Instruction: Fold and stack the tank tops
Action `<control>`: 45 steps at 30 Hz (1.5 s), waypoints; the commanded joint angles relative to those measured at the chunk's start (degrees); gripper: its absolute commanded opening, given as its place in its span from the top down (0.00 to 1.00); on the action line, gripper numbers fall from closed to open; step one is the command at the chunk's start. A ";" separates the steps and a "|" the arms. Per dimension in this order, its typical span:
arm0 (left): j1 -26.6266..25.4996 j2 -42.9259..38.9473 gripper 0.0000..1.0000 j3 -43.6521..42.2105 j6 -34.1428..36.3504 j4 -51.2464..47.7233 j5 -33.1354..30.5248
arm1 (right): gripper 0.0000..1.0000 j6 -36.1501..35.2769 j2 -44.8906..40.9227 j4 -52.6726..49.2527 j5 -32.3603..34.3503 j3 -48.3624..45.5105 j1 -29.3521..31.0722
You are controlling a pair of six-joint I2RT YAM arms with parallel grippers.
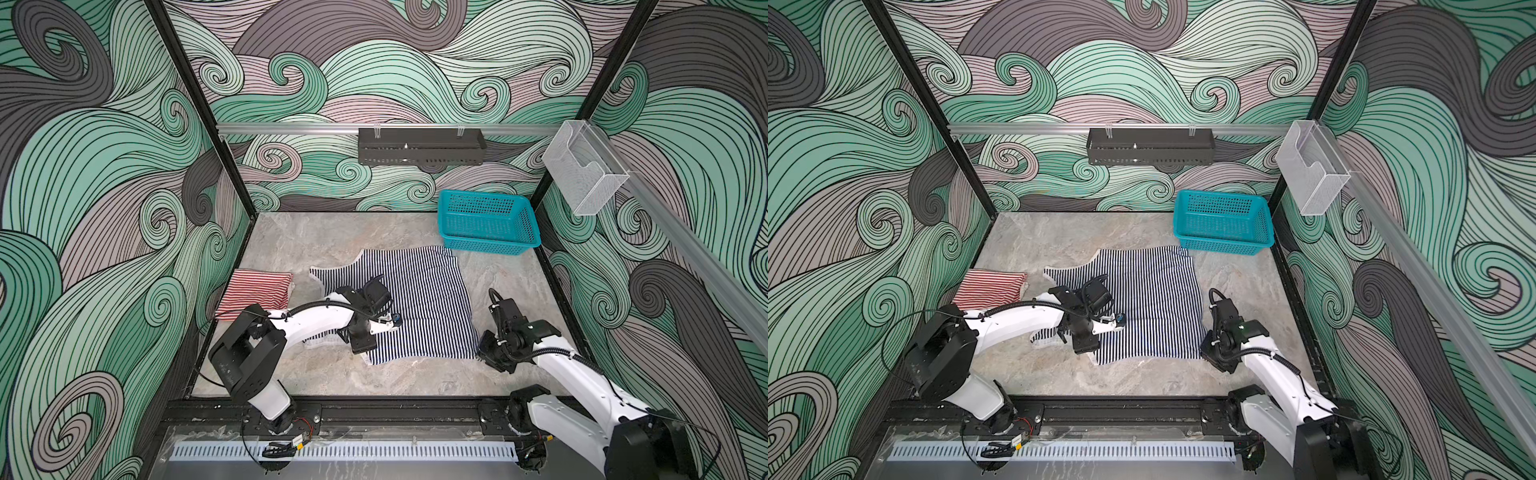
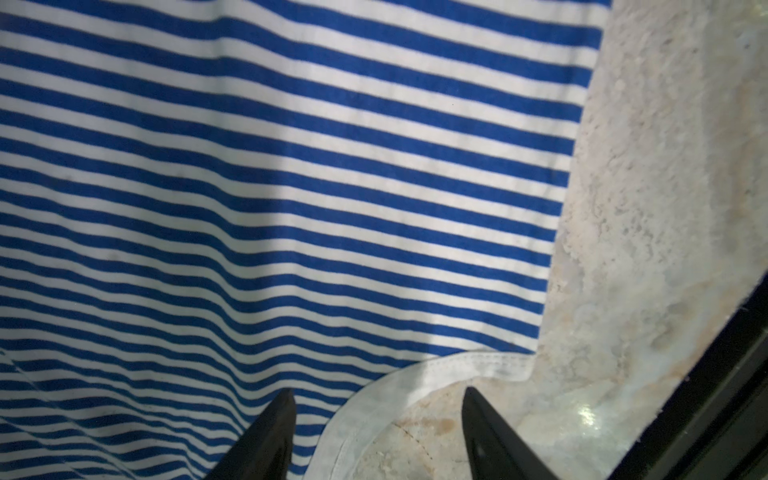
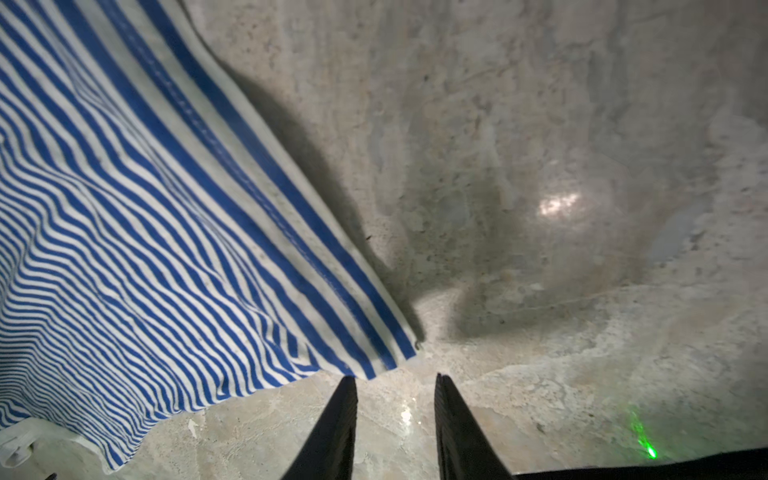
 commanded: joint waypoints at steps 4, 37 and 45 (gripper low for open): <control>-0.58 -0.21 0.34 0.86 -1.05 0.33 -0.82 | 0.67 -0.50 4.58 1.22 -0.17 0.81 -0.77; -5.95 1.34 0.34 -3.08 -2.94 0.93 -2.99 | 1.00 -5.96 9.38 -3.02 1.95 10.60 3.70; -6.98 0.89 0.32 -1.29 -2.73 -0.91 1.60 | 1.00 -6.13 9.96 -1.81 1.20 10.93 4.28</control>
